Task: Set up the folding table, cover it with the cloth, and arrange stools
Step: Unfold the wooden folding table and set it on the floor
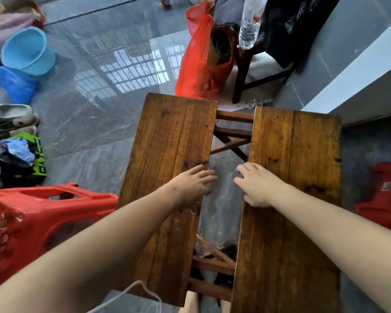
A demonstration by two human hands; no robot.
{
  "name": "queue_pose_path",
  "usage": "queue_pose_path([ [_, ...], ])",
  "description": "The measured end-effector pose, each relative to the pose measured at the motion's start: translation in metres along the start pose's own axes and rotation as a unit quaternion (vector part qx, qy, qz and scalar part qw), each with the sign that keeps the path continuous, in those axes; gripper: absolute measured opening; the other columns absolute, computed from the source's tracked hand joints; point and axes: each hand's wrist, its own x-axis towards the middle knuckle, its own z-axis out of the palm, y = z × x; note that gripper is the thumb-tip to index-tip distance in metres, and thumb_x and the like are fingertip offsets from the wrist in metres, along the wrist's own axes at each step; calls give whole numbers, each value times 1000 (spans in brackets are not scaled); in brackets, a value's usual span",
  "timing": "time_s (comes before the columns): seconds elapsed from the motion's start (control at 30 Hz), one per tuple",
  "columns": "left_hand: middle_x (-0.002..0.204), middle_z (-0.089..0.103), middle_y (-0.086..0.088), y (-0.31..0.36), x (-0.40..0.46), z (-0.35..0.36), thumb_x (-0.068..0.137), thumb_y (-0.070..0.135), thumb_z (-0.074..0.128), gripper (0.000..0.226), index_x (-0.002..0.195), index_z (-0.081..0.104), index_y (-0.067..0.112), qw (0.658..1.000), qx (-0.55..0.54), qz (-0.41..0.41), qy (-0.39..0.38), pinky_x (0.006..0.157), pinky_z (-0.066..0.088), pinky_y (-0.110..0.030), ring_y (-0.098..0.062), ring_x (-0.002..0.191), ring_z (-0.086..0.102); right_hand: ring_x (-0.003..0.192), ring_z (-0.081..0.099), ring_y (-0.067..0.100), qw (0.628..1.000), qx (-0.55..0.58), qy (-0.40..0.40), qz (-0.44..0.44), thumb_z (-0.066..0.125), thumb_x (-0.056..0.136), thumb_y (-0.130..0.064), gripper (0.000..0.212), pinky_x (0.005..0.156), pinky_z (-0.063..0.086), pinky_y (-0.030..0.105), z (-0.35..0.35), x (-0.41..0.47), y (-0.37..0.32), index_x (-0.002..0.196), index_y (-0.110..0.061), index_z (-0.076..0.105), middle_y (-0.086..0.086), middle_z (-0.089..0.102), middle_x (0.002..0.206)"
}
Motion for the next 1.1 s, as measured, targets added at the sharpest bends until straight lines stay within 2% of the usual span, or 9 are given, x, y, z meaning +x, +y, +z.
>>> queue_pose_path([
  [0.1,163,-5,-4,6,-16,12,86,33,67,69,147,33,31,997,-52,-33,47,119,-4,-46,-23,149,-11,135,33,29,994,36,87,53,58,90,-21,41,107,38,40,18,-14,-17,130,-19,51,13,35,145],
  [0.23,163,-6,-4,26,-33,28,92,14,54,61,147,32,29,989,-112,-66,75,120,2,-47,-26,149,-10,112,46,24,967,102,152,176,59,91,-17,35,86,50,33,44,-28,-43,125,-19,53,9,46,124],
  [0.4,162,-17,-2,64,-53,54,97,19,47,64,154,18,26,979,-142,-128,68,119,4,-51,-25,148,-16,119,48,27,928,178,169,278,76,78,-37,59,101,47,38,66,-42,-91,128,-16,52,11,48,129],
  [0.5,161,-21,-4,89,-67,70,98,32,43,73,155,-2,22,964,-173,-190,64,119,2,-50,-23,147,-20,127,48,30,906,217,184,313,83,71,-36,74,105,45,42,81,-54,-115,133,-12,49,14,45,137],
  [0.6,162,-11,-3,104,-85,83,96,38,45,69,152,9,20,940,-214,-255,73,119,7,-51,-23,149,-15,122,50,34,890,226,184,351,86,67,-38,81,103,47,45,93,-63,-135,133,-10,48,18,42,134],
  [0.73,160,6,-2,113,-102,96,92,44,53,62,142,25,20,931,-210,-285,93,116,20,-54,-24,149,-3,129,41,32,889,197,173,374,69,82,-49,70,109,38,49,100,-74,-155,136,-13,44,15,40,138],
  [0.83,162,2,-1,125,-111,111,95,40,49,55,142,27,21,935,-201,-273,100,115,22,-55,-24,149,-5,142,27,27,881,235,179,370,49,93,-51,63,114,30,51,104,-84,-169,143,-17,35,10,30,152],
  [1.0,162,-14,2,149,-127,142,99,39,42,59,149,17,23,928,-242,-256,124,116,20,-58,-25,148,-17,150,0,28,885,294,106,345,56,79,-70,106,120,17,49,122,-113,-197,154,-19,1,7,-5,162],
  [1.1,160,-22,-1,164,-140,156,93,56,45,79,153,4,25,938,-231,-236,104,116,16,-59,-28,146,-22,149,-13,27,904,272,46,327,68,65,-75,130,118,14,51,137,-133,-215,153,-22,-14,4,-22,160],
])
